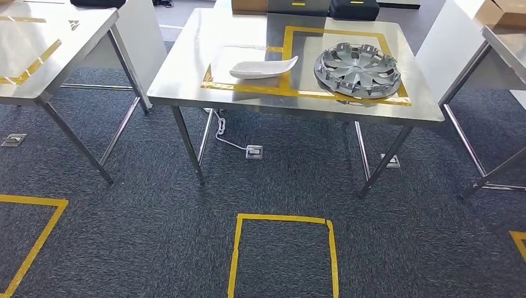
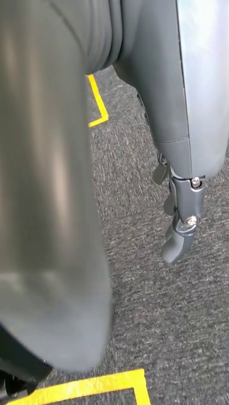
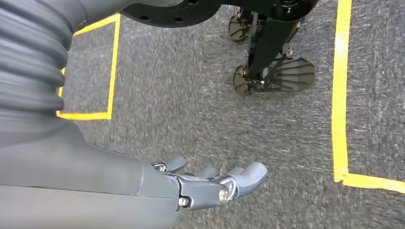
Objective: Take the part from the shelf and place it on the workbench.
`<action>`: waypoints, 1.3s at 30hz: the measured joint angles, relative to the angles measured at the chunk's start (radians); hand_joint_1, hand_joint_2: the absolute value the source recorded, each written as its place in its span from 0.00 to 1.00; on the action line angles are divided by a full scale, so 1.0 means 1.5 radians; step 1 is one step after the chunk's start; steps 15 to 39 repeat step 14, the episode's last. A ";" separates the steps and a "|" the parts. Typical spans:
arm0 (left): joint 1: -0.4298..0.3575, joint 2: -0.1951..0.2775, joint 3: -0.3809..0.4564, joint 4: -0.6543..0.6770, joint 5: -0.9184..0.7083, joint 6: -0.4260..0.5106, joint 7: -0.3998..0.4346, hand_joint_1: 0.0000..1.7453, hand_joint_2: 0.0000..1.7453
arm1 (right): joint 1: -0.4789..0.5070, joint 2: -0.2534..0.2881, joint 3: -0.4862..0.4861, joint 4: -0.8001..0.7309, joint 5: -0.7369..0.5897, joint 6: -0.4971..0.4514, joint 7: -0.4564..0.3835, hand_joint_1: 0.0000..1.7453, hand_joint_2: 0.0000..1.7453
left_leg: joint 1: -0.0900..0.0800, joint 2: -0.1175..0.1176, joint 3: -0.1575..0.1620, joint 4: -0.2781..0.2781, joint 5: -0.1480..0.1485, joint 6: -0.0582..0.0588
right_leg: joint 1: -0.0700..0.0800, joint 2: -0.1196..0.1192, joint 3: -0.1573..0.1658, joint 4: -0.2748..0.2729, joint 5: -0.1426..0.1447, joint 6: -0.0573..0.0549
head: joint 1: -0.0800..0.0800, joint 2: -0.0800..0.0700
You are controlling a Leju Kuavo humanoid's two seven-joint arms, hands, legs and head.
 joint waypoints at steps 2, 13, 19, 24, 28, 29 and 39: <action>0.005 -0.002 0.005 -0.010 0.003 0.002 -0.001 0.00 0.00 | 0.011 -0.003 0.028 -0.002 -0.041 0.004 0.003 0.00 0.00 | 0.000 0.000 -0.001 0.000 0.000 0.001 | 0.000 0.000 0.000 -0.002 0.002 0.005 | 0.001 0.000; 0.030 -0.010 0.030 -0.053 0.017 0.012 -0.007 0.00 0.00 | 0.054 -0.016 0.149 -0.012 -0.234 0.021 0.017 0.00 0.00 | -0.001 0.000 -0.002 0.000 0.000 0.000 | -0.001 0.000 -0.002 0.000 0.003 0.016 | 0.001 0.000; 0.030 -0.010 0.031 -0.054 0.017 0.012 -0.007 0.00 0.00 | 0.055 -0.016 0.152 -0.012 -0.236 0.021 0.017 0.00 0.00 | -0.001 0.000 -0.002 0.000 0.000 0.000 | -0.001 0.000 -0.002 0.000 0.003 0.016 | 0.001 0.000; 0.030 -0.010 0.031 -0.054 0.017 0.012 -0.007 0.00 0.00 | 0.055 -0.016 0.152 -0.012 -0.236 0.021 0.017 0.00 0.00 | -0.001 0.000 -0.002 0.000 0.000 0.000 | -0.001 0.000 -0.002 0.000 0.003 0.016 | 0.001 0.000; 0.030 -0.010 0.031 -0.054 0.017 0.012 -0.007 0.00 0.00 | 0.055 -0.016 0.152 -0.012 -0.236 0.021 0.017 0.00 0.00 | -0.001 0.000 -0.002 0.000 0.000 0.000 | -0.001 0.000 -0.002 0.000 0.003 0.016 | 0.001 0.000; 0.030 -0.010 0.031 -0.054 0.017 0.012 -0.007 0.00 0.00 | 0.055 -0.016 0.152 -0.012 -0.236 0.021 0.017 0.00 0.00 | -0.001 0.000 -0.002 0.000 0.000 0.000 | -0.001 0.000 -0.002 0.000 0.003 0.016 | 0.001 0.000; 0.030 -0.010 0.031 -0.054 0.017 0.012 -0.007 0.00 0.00 | 0.055 -0.016 0.152 -0.012 -0.236 0.021 0.017 0.00 0.00 | -0.001 0.000 -0.002 0.000 0.000 0.000 | -0.001 0.000 -0.002 0.000 0.003 0.016 | 0.001 0.000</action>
